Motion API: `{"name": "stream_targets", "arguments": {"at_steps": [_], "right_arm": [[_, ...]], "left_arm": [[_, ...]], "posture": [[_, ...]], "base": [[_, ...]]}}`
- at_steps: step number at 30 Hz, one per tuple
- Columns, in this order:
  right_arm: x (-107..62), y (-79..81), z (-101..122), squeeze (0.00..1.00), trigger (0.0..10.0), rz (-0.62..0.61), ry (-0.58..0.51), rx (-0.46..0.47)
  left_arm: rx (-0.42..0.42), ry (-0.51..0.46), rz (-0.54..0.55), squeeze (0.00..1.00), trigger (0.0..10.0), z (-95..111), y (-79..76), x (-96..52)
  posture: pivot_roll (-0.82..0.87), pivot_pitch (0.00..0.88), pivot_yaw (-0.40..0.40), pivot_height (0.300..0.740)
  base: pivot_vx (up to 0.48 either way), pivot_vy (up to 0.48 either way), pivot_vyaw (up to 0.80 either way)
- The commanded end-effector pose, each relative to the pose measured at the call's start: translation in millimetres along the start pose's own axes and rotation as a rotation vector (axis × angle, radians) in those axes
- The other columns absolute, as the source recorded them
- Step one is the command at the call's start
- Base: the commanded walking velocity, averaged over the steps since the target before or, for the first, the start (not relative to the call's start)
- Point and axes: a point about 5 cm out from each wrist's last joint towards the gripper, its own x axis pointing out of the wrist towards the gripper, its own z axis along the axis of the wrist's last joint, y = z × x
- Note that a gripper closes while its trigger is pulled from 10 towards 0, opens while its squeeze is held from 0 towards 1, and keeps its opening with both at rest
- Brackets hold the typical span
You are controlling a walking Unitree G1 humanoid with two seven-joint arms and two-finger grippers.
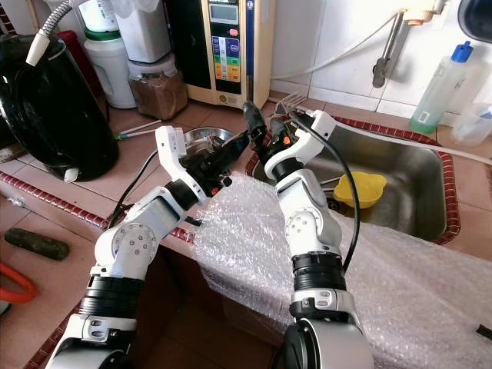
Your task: Kitchen organization
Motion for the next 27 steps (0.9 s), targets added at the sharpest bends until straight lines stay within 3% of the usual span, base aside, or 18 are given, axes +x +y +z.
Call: {"name": "stream_targets", "arguments": {"at_steps": [1, 27], "right_arm": [[5.1, 3.2, 5, 0.0, 0.0, -0.001, -0.013, 0.007], [7.3, -20.2, 19, 0.0, 0.0, -0.144, -0.06, 0.17]], "left_arm": [[0.015, 0.012, -0.023, 0.0, 0.0, 1, -4.3, 4.8], [0.016, 0.004, -0.027, 0.0, 0.0, 0, -3.8, 7.5]], "posture": [[0.04, 0.0, 0.036, 0.74], [0.03, 0.0, 0.026, 0.74]], "base": [[0.0, 0.0, 0.0], [0.0, 0.0, 0.0]]}}
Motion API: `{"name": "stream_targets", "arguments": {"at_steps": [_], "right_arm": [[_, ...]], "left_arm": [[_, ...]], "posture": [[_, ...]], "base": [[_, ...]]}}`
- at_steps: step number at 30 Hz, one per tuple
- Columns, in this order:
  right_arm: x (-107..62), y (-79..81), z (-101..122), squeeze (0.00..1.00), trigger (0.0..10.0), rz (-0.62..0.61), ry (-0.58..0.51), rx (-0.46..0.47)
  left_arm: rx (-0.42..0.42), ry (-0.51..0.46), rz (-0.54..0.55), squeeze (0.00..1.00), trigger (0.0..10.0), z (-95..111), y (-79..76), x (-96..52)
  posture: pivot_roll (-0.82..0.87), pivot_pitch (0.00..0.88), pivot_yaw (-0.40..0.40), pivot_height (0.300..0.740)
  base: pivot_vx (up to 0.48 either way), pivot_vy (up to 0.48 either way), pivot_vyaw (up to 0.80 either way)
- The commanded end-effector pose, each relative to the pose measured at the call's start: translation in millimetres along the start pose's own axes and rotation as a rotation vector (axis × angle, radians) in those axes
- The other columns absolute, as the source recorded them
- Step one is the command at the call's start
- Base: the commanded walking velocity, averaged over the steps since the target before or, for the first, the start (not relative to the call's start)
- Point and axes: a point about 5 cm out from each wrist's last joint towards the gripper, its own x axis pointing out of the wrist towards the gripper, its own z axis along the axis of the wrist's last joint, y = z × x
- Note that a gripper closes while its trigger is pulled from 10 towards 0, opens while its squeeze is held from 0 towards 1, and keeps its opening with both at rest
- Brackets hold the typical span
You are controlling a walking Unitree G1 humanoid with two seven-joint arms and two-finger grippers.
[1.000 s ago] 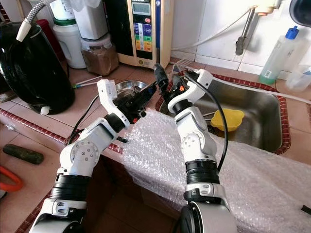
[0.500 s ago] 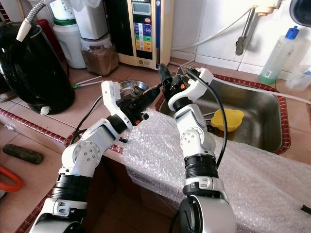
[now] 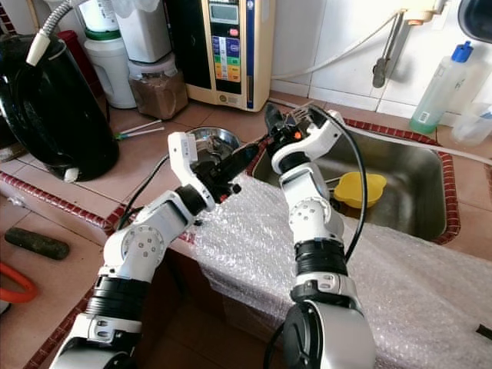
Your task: Kitchen organization
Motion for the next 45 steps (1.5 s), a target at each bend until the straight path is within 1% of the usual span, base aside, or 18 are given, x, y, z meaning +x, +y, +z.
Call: {"name": "stream_targets", "arguments": {"at_steps": [1, 4, 8, 10, 15, 21, 22, 23, 24, 25, 35, 38, 41, 43, 45], "right_arm": [[0.4, -4.5, 7, 0.0, 0.0, -0.034, -0.015, -0.005], [0.3, -4.7, 7, 0.0, 0.0, -0.035, -0.015, -0.003], [0.5, -5.6, 9, 0.0, 0.0, -0.042, -0.021, -0.001], [0.3, -6.6, 10, 0.0, 0.0, -0.046, -0.021, 0.001], [0.0, -7.6, 10, 0.0, 0.0, -0.052, -0.022, 0.002], [0.2, -7.9, 10, 0.0, 0.0, -0.057, -0.023, 0.002], [0.2, -8.0, 10, 0.0, 0.0, -0.058, -0.023, 0.002], [0.3, -8.1, 10, 0.0, 0.0, -0.059, -0.023, 0.002], [0.3, -8.2, 10, 0.0, 0.0, -0.06, -0.023, 0.002], [0.3, -8.3, 10, 0.0, 0.0, -0.06, -0.024, 0.002], [-0.2, -10.3, 10, 0.0, 0.0, -0.072, -0.024, -0.006], [-0.4, -11.7, 11, 0.0, 0.0, -0.081, -0.028, -0.011], [-0.7, -12.6, 12, 0.0, 0.0, -0.088, -0.032, -0.021], [-1.5, -15.5, 14, 0.0, 0.0, -0.104, -0.042, -0.063], [-2.6, -19.4, 17, 0.0, 0.0, -0.12, -0.05, -0.125]], "left_arm": [[0.046, -0.036, -0.023, 0.0, 0.0, 12, -3.8, 3.2], [0.051, -0.037, -0.02, 0.0, 0.0, 12, -3.4, 3.2], [0.05, -0.054, 0.01, 0.0, 0.0, 14, 0.2, 3.0], [0.056, -0.081, 0.044, 0.0, 0.0, 18, 4.5, 2.6], [0.066, -0.102, 0.087, 0.0, 0.0, 20, 10.4, 1.1], [0.071, -0.106, 0.12, 0.0, 0.0, 21, 14.8, 0.9], [0.07, -0.104, 0.122, 0.0, 2.0, 20, 15.2, 0.9], [0.078, -0.103, 0.131, 0.51, 3.7, 20, 15.9, 0.7], [0.082, -0.105, 0.144, 1.0, 9.3, 20, 17.0, 0.6], [0.086, -0.107, 0.154, 1.0, 10.0, 21, 17.8, 0.6], [0.097, -0.113, 0.242, 1.0, 10.0, 20, 32.6, -4.7], [0.097, -0.11, 0.285, 1.0, 10.0, 19, 38.1, -6.3], [0.101, -0.106, 0.295, 1.0, 10.0, 18, 39.6, -7.0], [0.107, -0.103, 0.304, 1.0, 10.0, 18, 40.9, -8.0], [0.122, -0.087, 0.311, 1.0, 10.0, 16, 42.4, -9.9]], "posture": [[0.03, 0.0, 0.027, 0.74], [0.03, 0.0, 0.028, 0.74], [0.03, 0.0, 0.028, 0.74], [0.03, 0.0, 0.026, 0.74], [0.03, 0.0, 0.027, 0.74], [0.03, 0.0, 0.029, 0.74], [0.03, 0.0, 0.029, 0.74], [0.03, 0.0, 0.029, 0.74], [0.03, 0.0, 0.031, 0.74], [0.03, 0.0, 0.031, 0.74], [0.03, 0.0, 0.03, 0.74], [0.04, 0.0, 0.031, 0.74], [0.04, 0.0, 0.03, 0.74], [0.04, 0.0, 0.03, 0.74], [0.04, 0.0, 0.03, 0.74]], "base": [[0.0, 0.0, 0.0], [0.0, 0.0, 0.0], [0.0, 0.0, 0.0], [0.0, 0.0, 0.0], [0.0, 0.0, 0.0], [0.0, 0.0, 0.0], [0.0, 0.0, 0.0], [0.0, 0.0, 0.0], [0.0, 0.0, 0.0], [0.0, 0.0, 0.0], [0.0, 0.0, 0.0], [0.0, 0.0, 0.0], [0.0, 0.0, 0.0], [0.0, 0.0, 0.0], [0.0, 0.0, 0.0]]}}
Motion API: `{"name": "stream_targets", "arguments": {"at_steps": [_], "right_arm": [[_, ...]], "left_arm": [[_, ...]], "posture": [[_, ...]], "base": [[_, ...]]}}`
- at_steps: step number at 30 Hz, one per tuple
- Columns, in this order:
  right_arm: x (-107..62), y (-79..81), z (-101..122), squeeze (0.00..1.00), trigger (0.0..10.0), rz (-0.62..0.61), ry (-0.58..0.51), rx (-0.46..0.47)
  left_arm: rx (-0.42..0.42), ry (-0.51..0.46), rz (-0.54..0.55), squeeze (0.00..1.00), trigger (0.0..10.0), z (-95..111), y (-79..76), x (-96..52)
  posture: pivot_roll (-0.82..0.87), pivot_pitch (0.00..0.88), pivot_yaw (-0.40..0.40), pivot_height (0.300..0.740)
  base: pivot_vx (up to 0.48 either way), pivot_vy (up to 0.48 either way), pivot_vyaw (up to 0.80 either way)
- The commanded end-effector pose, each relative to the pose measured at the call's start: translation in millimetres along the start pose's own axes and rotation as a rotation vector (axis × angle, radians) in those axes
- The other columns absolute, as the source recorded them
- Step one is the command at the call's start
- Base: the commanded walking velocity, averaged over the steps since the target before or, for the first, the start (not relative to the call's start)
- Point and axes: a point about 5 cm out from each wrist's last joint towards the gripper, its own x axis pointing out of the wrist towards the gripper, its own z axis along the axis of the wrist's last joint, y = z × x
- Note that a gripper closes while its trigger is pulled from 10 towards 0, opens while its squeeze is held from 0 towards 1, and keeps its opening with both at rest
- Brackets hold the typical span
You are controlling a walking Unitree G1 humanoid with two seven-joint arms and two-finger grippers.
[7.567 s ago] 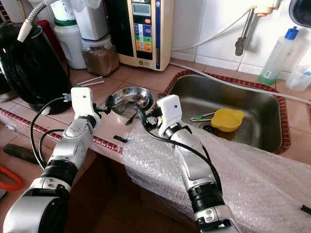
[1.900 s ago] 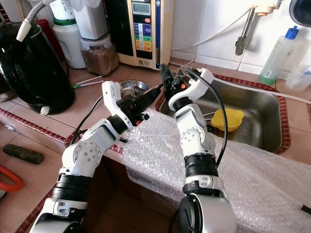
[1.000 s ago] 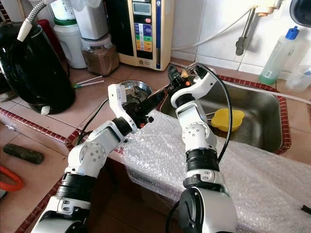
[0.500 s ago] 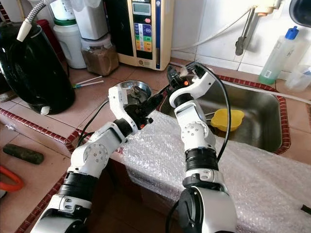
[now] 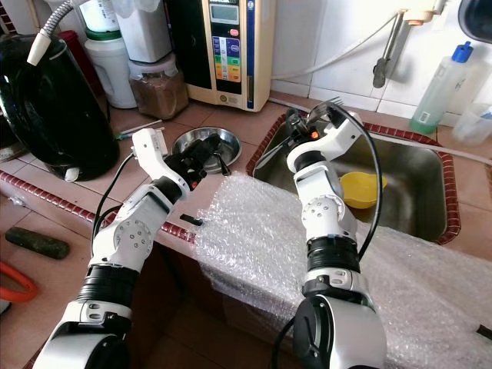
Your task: Kitchen organization
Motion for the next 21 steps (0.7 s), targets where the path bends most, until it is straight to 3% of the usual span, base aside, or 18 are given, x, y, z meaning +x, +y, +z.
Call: {"name": "stream_targets", "arguments": {"at_steps": [1, 3, 5, 6, 8, 12, 15, 18, 21], "right_arm": [[-0.9, -6.2, 4, 0.0, 0.0, -0.022, -0.009, -0.079], [-2.4, -16.7, 9, 0.0, 0.0, -0.043, -0.012, -0.21], [-2.8, -19.5, 10, 0.0, 0.0, -0.046, -0.01, -0.249], [-4.0, -26.7, 11, 0.0, 0.0, -0.065, -0.003, -0.372], [-4.8, -32.0, 12, 0.0, 0.0, -0.08, 0.002, -0.434], [-10.0, -51.2, 7, 0.0, 0.0, -0.128, 0.066, -0.613], [-14.9, -60.1, 2, 0.0, 0.0, -0.131, 0.104, -0.701], [-26.7, -78.8, -8, 0.0, 0.0, -0.172, 0.17, -0.784], [-33.1, -88.8, -13, 0.0, 0.0, -0.194, 0.205, -0.812]], "left_arm": [[0.032, 0.027, 0.005, 1.0, 10.0, -2, 1.6, -0.4], [0.062, 0.084, -0.004, 1.0, 10.0, -9, 4.0, -4.3], [0.078, 0.106, -0.014, 1.0, 10.0, -12, 4.3, -5.4], [0.104, 0.143, -0.032, 1.0, 10.0, -16, 5.1, -7.8], [0.119, 0.172, -0.046, 1.0, 10.0, -19, 6.3, -9.7], [0.239, 0.29, -0.09, 1.0, 10.0, -28, 11.7, -16.6], [0.309, 0.334, -0.112, 1.0, 10.0, -30, 13.6, -19.1], [0.337, 0.365, -0.139, 1.0, 10.0, -28, 16.1, -20.7], [0.373, 0.381, -0.144, 1.0, 10.0, -26, 18.0, -21.6]], "posture": [[0.04, 0.0, 0.029, 0.74], [0.04, 0.0, 0.028, 0.74], [0.04, 0.0, 0.028, 0.74], [0.04, 0.0, 0.028, 0.74], [0.04, 0.0, 0.028, 0.74], [0.04, 0.0, 0.027, 0.74], [0.05, 0.0, 0.027, 0.74], [0.05, 0.0, 0.029, 0.74], [0.05, 0.0, 0.029, 0.74]], "base": [[0.0, 0.0, 0.0], [0.0, 0.0, 0.0], [0.0, 0.0, 0.0], [0.0, 0.0, 0.0], [0.0, 0.0, 0.0], [0.0, 0.0, 0.0], [0.0, 0.0, 0.0], [0.0, 0.0, 0.0], [0.0, 0.0, 0.0]]}}
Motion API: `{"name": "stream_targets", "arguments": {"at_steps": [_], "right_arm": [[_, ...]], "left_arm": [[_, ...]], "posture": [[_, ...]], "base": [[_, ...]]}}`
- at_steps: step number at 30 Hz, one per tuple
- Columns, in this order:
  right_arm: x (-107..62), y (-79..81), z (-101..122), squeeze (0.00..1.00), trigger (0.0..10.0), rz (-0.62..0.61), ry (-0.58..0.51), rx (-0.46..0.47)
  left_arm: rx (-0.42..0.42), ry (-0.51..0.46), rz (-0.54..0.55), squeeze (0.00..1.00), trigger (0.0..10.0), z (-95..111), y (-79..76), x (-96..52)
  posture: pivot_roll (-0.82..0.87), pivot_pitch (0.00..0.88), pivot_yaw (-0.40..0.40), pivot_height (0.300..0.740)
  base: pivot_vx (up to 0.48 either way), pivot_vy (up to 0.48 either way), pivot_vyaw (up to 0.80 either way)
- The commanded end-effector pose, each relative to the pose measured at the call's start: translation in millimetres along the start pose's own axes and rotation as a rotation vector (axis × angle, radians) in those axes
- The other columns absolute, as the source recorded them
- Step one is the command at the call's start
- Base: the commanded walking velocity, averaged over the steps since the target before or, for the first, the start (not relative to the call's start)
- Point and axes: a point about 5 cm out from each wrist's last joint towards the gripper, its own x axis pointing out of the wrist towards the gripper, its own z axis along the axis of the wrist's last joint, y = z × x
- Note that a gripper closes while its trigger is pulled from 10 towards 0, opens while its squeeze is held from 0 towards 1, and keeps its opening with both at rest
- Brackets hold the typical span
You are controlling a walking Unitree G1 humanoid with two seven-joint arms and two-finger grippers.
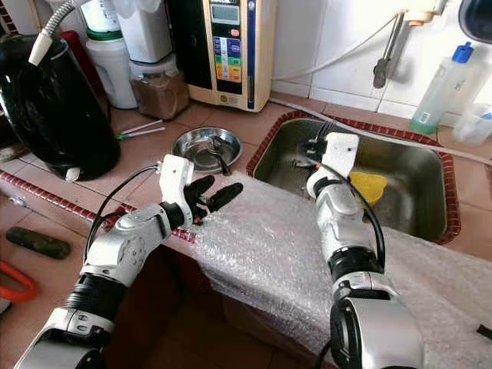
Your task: Kitchen organization
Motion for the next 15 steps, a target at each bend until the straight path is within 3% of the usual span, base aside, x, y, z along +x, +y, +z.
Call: {"name": "stream_targets", "arguments": {"at_steps": [1, 2, 3, 4, 6, 7, 8, 15], "right_arm": [[-8.5, -5.3, -24, 0.0, 0.0, -0.017, 0.091, -0.017], [-8.9, -5.7, -25, 0.0, 0.0, -0.017, 0.094, -0.018], [-9.3, -6.5, -26, 0.32, 0.0, -0.022, 0.098, -0.022], [-10.3, -7.6, -28, 1.0, 0.5, -0.026, 0.11, -0.041], [-11.1, -8.2, -31, 1.0, 6.9, -0.031, 0.122, -0.054], [-11.3, -8.4, -31, 1.0, 6.9, -0.033, 0.125, -0.057], [-11.5, -8.7, -32, 1.0, 10.0, -0.036, 0.129, -0.065], [-13.2, -10.7, -37, 1.0, 10.0, -0.039, 0.154, -0.121]], "left_arm": [[0.031, 0.018, -0.013, 1.0, 10.0, 3, -0.5, 0.0], [0.03, 0.019, -0.014, 1.0, 10.0, 3, -0.5, -0.2], [0.031, 0.022, -0.016, 1.0, 10.0, 2, -0.6, -0.3], [0.035, 0.026, -0.02, 1.0, 10.0, 1, -1.3, -0.3], [0.043, 0.015, -0.019, 1.0, 10.0, 2, -2.2, 0.1], [0.044, 0.01, -0.018, 1.0, 10.0, 3, -2.5, 0.2], [0.042, 0.01, -0.021, 1.0, 10.0, 3, -2.8, 0.3], [0.047, 0.015, -0.028, 1.0, 10.0, 4, -3.5, 1.5]], "posture": [[0.05, 0.0, 0.03, 0.74], [0.05, 0.0, 0.03, 0.74], [0.05, 0.0, 0.031, 0.74], [0.05, 0.0, 0.033, 0.74], [0.05, 0.0, 0.033, 0.74], [0.05, 0.0, 0.034, 0.74], [0.05, 0.0, 0.033, 0.74], [0.05, 0.0, 0.033, 0.74]], "base": [[0.0, 0.0, 0.0], [0.0, 0.0, 0.0], [0.0, 0.0, 0.0], [0.0, 0.0, 0.0], [0.0, 0.0, 0.0], [0.0, 0.0, 0.0], [0.0, 0.0, 0.0], [0.0, 0.0, 0.0]]}}
